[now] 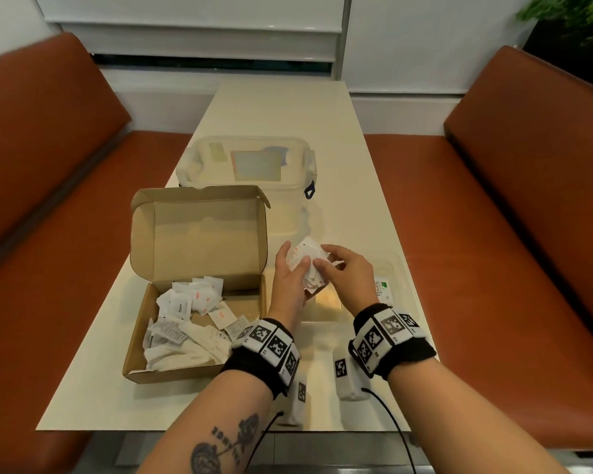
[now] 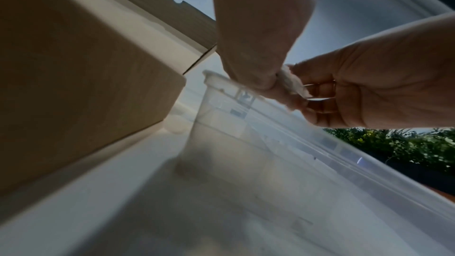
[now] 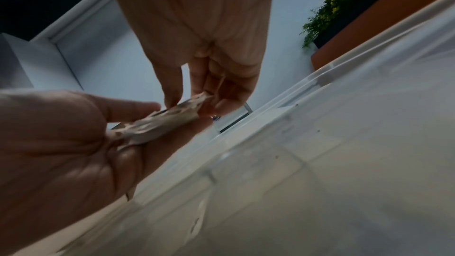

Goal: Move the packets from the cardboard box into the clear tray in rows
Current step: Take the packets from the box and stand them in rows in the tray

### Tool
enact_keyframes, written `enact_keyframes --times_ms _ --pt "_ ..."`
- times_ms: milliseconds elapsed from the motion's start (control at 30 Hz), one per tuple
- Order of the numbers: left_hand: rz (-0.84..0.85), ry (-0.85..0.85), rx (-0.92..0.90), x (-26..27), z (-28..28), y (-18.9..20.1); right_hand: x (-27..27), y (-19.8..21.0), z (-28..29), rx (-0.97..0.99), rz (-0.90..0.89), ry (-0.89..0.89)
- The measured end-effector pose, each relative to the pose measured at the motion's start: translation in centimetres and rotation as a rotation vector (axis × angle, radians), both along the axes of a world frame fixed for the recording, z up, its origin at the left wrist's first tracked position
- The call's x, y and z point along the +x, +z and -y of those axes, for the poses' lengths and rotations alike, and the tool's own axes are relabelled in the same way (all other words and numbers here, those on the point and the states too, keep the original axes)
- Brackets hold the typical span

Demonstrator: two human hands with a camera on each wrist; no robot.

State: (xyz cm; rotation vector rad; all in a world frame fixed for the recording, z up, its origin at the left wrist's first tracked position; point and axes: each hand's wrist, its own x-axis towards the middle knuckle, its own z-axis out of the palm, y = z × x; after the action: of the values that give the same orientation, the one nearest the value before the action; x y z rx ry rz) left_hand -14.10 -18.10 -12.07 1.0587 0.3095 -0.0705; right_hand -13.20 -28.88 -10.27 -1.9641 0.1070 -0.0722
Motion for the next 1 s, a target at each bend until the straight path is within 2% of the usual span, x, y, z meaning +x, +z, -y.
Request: enact_keyframes --times_ms 133,367,467,600,733,833,900,1000 --pt "-0.055 0.025 -0.025 0.1 -0.3 -0.4 -0.3 0.3 -0.7 0.040 0.032 0.018" --pt "-0.050 -0.014 -0.275 0.2 -0.6 0.4 -0.3 0.6 -1.4 0.114 0.033 0.008" --pt "-0.019 -0.114 -0.233 0.1 -0.6 0.9 0.0 0.3 -1.2 0.080 0.039 -0.025" --pt "0.008 -0.208 -0.181 0.0 -0.9 0.8 0.3 0.0 -0.4 -0.081 0.044 0.002" --pt "-0.014 -0.224 -0.137 0.0 -0.9 0.4 0.8 0.4 0.4 -0.240 0.097 0.137" --pt "-0.034 -0.263 -0.106 -0.3 -1.0 0.1 1.1 1.0 1.0 -0.338 0.063 0.284" --pt "-0.028 -0.282 -0.106 -0.6 -1.0 0.0 1.2 1.3 1.3 -0.336 0.034 0.286" --pt "-0.001 -0.289 -0.099 -1.1 -1.0 0.0 1.0 1.2 1.8 -0.235 0.021 0.204"
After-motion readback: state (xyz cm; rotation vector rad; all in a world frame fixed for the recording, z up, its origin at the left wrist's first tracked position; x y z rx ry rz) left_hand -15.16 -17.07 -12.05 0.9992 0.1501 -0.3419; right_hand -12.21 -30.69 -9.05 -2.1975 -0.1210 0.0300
